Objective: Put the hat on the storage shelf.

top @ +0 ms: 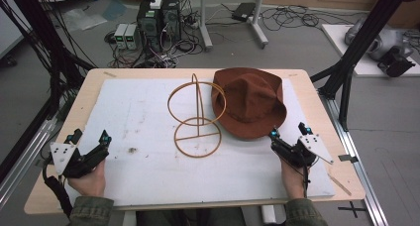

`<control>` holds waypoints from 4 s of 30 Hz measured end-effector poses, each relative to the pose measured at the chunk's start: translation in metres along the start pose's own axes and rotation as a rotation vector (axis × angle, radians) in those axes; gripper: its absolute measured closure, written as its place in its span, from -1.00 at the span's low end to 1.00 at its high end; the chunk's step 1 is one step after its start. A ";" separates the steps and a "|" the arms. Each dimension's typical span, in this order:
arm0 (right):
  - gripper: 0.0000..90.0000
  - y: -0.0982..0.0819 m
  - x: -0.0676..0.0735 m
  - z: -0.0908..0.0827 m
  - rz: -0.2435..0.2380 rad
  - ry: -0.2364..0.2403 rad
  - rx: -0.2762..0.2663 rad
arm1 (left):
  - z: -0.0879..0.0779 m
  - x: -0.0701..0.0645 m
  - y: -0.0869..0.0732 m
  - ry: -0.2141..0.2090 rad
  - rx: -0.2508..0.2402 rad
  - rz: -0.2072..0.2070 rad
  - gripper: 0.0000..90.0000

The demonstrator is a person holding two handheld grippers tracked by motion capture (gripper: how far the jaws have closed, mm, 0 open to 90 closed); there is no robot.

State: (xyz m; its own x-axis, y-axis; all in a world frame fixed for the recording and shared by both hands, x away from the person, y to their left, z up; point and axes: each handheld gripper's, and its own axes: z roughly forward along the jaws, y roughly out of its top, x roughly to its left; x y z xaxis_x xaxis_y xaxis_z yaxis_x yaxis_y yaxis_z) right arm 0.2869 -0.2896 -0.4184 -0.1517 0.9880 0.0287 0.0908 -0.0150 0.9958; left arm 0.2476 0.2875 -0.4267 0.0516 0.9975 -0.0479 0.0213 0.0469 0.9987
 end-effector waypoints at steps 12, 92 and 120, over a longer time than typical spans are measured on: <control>-0.75 0.017 0.018 0.011 -0.080 0.084 0.007 | 0.000 0.001 0.001 0.002 -0.004 -0.008 -0.57; -0.75 0.048 0.073 0.161 0.088 -0.128 0.338 | 0.007 -0.005 0.000 -0.045 0.020 0.008 -0.57; 0.94 0.015 0.062 0.192 0.238 -0.131 0.543 | 0.009 -0.007 -0.004 -0.060 0.036 0.003 -0.55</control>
State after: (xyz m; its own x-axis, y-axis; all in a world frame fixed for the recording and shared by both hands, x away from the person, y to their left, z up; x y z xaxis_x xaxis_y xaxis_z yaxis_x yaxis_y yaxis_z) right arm 0.4682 -0.1985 -0.4185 0.0536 0.9783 0.2002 0.6016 -0.1917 0.7755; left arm 0.2560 0.2800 -0.4308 0.1112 0.9927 -0.0466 0.0567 0.0405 0.9976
